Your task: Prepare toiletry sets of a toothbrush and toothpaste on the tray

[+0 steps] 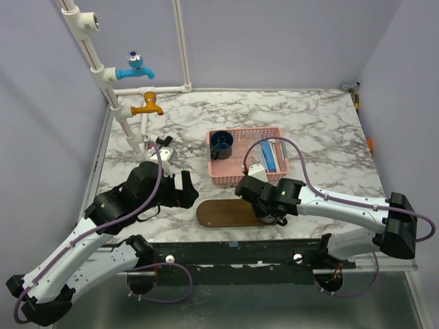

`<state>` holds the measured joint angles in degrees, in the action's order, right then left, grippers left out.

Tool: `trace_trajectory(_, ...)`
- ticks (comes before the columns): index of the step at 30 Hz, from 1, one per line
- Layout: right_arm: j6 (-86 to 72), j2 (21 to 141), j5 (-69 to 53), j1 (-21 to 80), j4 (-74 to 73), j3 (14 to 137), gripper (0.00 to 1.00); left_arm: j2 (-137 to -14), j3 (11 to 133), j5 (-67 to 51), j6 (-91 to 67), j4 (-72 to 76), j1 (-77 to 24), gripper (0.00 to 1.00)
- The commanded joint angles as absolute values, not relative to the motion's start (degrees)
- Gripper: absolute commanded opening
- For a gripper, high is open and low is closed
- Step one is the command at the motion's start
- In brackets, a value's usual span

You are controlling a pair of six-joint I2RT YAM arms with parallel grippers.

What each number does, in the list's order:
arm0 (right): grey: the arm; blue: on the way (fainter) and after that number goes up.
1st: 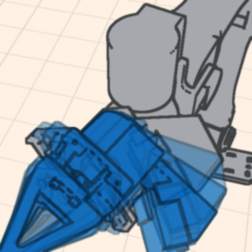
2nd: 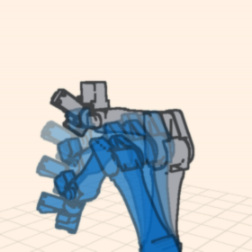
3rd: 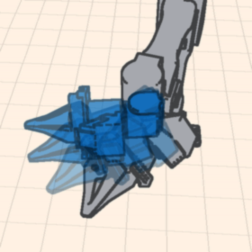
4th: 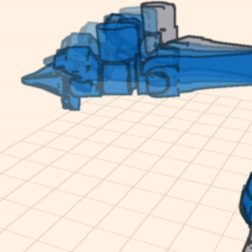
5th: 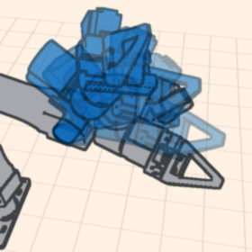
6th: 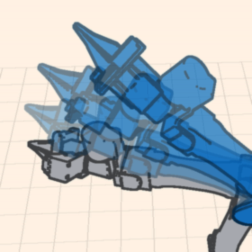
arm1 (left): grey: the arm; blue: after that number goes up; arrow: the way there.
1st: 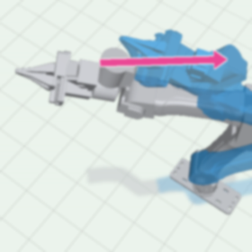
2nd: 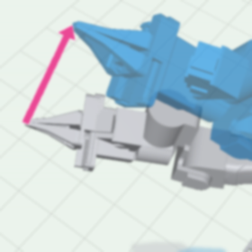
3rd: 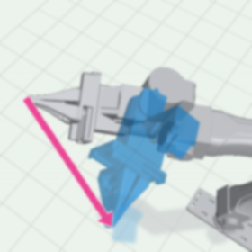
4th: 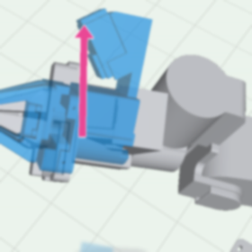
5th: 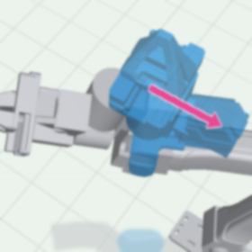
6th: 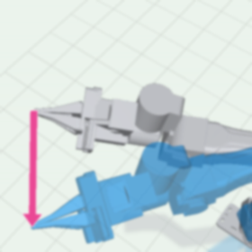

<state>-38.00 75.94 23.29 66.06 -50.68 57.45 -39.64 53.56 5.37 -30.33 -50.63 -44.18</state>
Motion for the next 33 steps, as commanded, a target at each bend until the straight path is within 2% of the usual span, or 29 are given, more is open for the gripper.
trace_trajectory(1,-39.17,74.84,27.18,66.63,-51.5,56.88,0.01,-38.85,52.34,3.79,-28.92,-49.49,-43.18,0.99)
trace_trajectory(14,-40.14,75.14,26.03,66.69,-50.91,55.61,0.01,-38.31,51.24,3.0,-29.0,-49.32,-42.12,0.99)
trace_trajectory(25,-41.11,74.94,26.04,66.67,-52.16,56.55,0.25,-38.84,50.69,2.81,-28.92,-48.81,-41.69,0.99)
trace_trajectory(33,-41.7,74.13,27.6,66.64,-55.14,60.98,0.34,-39.54,50.81,2.79,-29.16,-48.25,-41.62,0.99)
